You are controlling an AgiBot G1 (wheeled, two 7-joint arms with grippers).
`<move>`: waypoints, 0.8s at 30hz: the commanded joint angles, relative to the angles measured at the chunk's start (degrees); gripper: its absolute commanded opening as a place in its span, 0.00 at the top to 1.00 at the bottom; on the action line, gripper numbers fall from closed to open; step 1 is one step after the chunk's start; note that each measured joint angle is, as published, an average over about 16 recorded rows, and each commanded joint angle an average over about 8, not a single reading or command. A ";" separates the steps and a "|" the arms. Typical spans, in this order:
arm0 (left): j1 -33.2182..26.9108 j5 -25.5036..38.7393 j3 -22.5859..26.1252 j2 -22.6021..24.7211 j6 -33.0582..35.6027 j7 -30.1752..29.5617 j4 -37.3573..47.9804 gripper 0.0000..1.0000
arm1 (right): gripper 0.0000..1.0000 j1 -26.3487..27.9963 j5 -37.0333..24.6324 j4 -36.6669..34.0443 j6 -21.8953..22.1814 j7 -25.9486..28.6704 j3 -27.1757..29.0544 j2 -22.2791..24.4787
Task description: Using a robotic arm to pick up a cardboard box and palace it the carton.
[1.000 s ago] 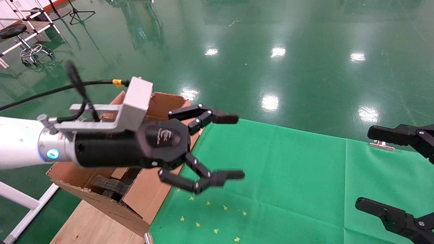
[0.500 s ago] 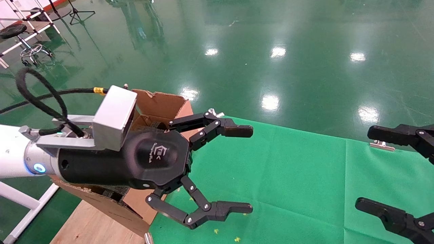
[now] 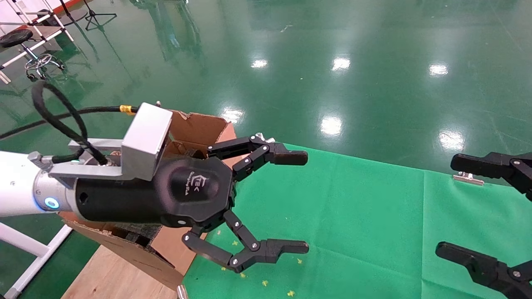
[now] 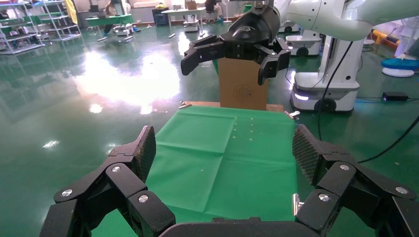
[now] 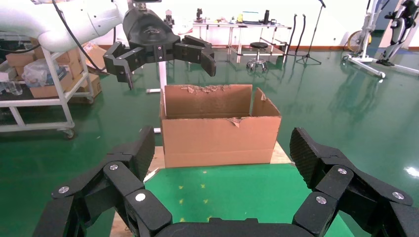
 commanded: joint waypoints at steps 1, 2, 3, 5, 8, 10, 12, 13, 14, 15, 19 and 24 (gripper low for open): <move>-0.05 0.10 0.03 0.00 -0.05 -0.02 0.07 0.00 | 0.00 0.00 0.00 0.00 0.00 0.00 0.00 0.00; -0.06 0.13 0.04 0.00 -0.06 -0.02 0.09 0.00 | 0.00 0.00 0.00 0.00 0.00 0.00 0.00 0.00; -0.08 0.16 0.05 0.00 -0.07 -0.03 0.11 0.00 | 0.00 0.00 0.00 0.00 0.00 0.00 0.00 0.00; -0.10 0.21 0.06 0.00 -0.09 -0.04 0.14 0.00 | 0.00 0.00 0.00 0.00 0.00 0.00 0.00 0.00; -0.13 0.27 0.07 0.00 -0.11 -0.05 0.19 0.00 | 0.00 0.00 0.00 0.00 0.00 0.00 0.00 0.00; -0.15 0.30 0.08 0.00 -0.11 -0.06 0.21 0.00 | 0.00 0.00 0.00 0.00 0.00 0.00 0.00 0.00; -0.16 0.33 0.08 0.00 -0.12 -0.07 0.23 0.00 | 0.00 0.00 0.00 0.00 0.00 0.00 0.00 0.00; -0.17 0.35 0.09 0.00 -0.13 -0.07 0.24 0.00 | 0.00 0.00 0.00 0.00 0.00 0.00 0.00 0.00; -0.17 0.36 0.09 0.00 -0.14 -0.08 0.24 0.00 | 0.00 0.00 0.00 0.00 0.00 0.00 0.00 0.00; -0.18 0.37 0.10 0.00 -0.14 -0.08 0.25 0.00 | 0.00 0.00 0.00 0.00 0.00 0.00 0.00 0.00; -0.20 0.40 0.12 0.00 -0.16 -0.10 0.26 0.00 | 0.00 0.00 0.00 0.00 0.00 0.00 0.00 0.00; -0.21 0.42 0.14 0.00 -0.18 -0.11 0.28 0.00 | 0.00 0.00 0.00 0.00 0.00 0.00 0.00 0.00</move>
